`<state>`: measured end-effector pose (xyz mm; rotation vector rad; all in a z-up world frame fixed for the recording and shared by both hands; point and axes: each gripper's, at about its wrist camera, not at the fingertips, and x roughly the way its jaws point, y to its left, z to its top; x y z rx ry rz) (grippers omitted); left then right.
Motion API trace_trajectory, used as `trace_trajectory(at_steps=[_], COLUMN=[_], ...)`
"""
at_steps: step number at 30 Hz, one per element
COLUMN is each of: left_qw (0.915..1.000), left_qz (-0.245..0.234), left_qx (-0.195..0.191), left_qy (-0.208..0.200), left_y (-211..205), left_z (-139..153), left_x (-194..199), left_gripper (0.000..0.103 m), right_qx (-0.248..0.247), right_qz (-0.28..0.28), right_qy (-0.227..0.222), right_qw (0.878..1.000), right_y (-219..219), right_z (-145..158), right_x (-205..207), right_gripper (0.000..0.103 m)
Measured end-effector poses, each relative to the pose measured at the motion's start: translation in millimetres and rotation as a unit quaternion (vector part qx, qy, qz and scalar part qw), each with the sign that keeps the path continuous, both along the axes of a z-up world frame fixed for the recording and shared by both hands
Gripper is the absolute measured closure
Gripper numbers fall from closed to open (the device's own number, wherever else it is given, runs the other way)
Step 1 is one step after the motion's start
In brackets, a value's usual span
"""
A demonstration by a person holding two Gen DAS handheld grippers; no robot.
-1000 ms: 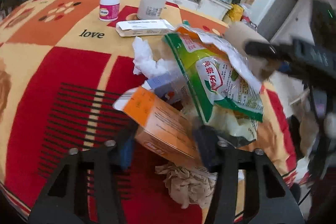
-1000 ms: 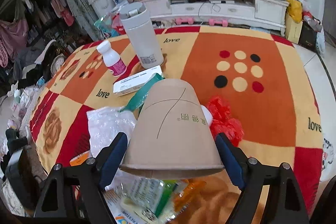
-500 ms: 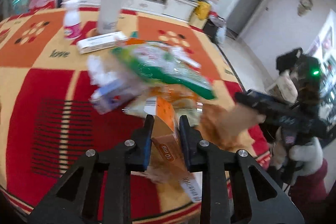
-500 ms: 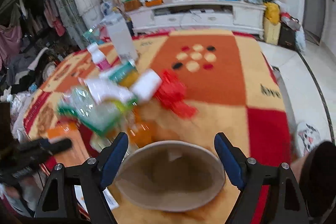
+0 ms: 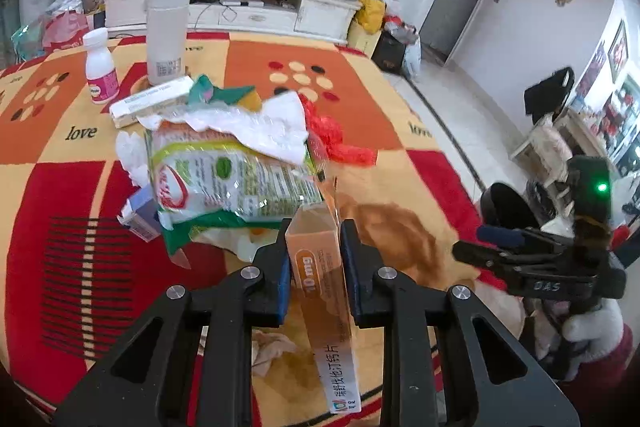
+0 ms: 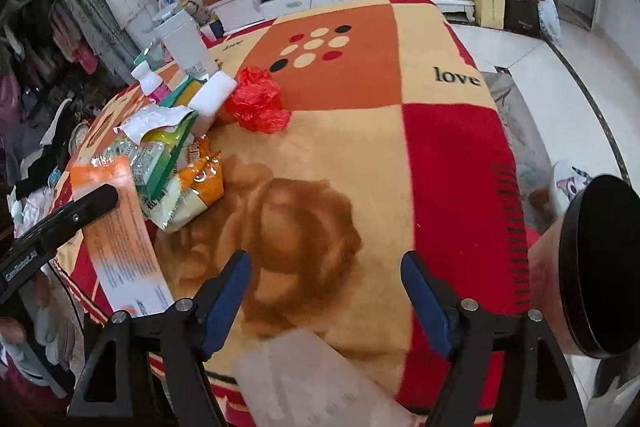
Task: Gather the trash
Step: 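Carry the cup and box to the black bin and open both grippers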
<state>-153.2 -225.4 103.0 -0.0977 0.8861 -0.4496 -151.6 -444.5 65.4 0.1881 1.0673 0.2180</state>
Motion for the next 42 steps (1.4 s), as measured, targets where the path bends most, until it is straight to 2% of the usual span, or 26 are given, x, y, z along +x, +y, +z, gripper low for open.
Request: trace_trajectory(at_steps=[5,8,11,15,17,18,19,22,27,30,36,42], left_qw=[0.9997,0.9998,0.9998,0.9997,0.9992,0.9987,0.9982,0.9987,0.9969,0.9947,0.9859,0.9748], left_qz=[-0.004,-0.007,-0.002,0.0,-0.006,-0.011,-0.017,-0.023,-0.075,-0.101,-0.166,-0.221], left_qx=[0.023,0.02,0.015,0.021,0.022,0.021,0.027,0.031,0.022,0.017,0.007,-0.008], left_qy=[-0.006,0.001,0.011,0.008,0.033,0.045,0.051,0.034,0.002,0.003,0.013,0.027], left_y=[-8,-8,-7,-6,-7,-7,-9,-11,-36,-57,-122,-199], left_z=[-13,-13,-16,-18,-26,-32,-37,-31,-4,2,8,10], left_x=[-6,-3,-4,-9,-11,-12,-14,-22,-35,-36,-31,-21], left_gripper=[0.081,0.081,0.081,0.079,0.078,0.078,0.078,0.079,0.081,0.081,0.081,0.081], right_qx=[0.024,0.022,-0.013,-0.068,-0.102,-0.103,-0.095,-0.069,-0.068,-0.067,-0.078,-0.107], right_qz=[-0.004,0.018,0.056,0.103,0.114,0.111,0.106,0.087,0.059,0.036,-0.044,-0.146], right_qy=[0.0,-0.007,0.005,0.032,0.028,0.021,0.015,-0.002,-0.03,-0.038,-0.061,-0.061], right_qw=[1.0,1.0,0.998,0.992,0.988,0.988,0.99,0.994,0.995,0.996,0.994,0.982], right_y=[-6,-3,8,22,27,26,25,17,4,-10,-61,-136], right_z=[-1,9,10,-8,-17,-18,-18,-11,5,10,17,21], right_x=[-19,-35,-47,-59,-63,-64,-64,-62,-59,-58,-59,-62], right_gripper=[0.028,0.021,0.02,0.021,0.025,0.025,0.026,0.03,0.032,0.032,0.032,0.032])
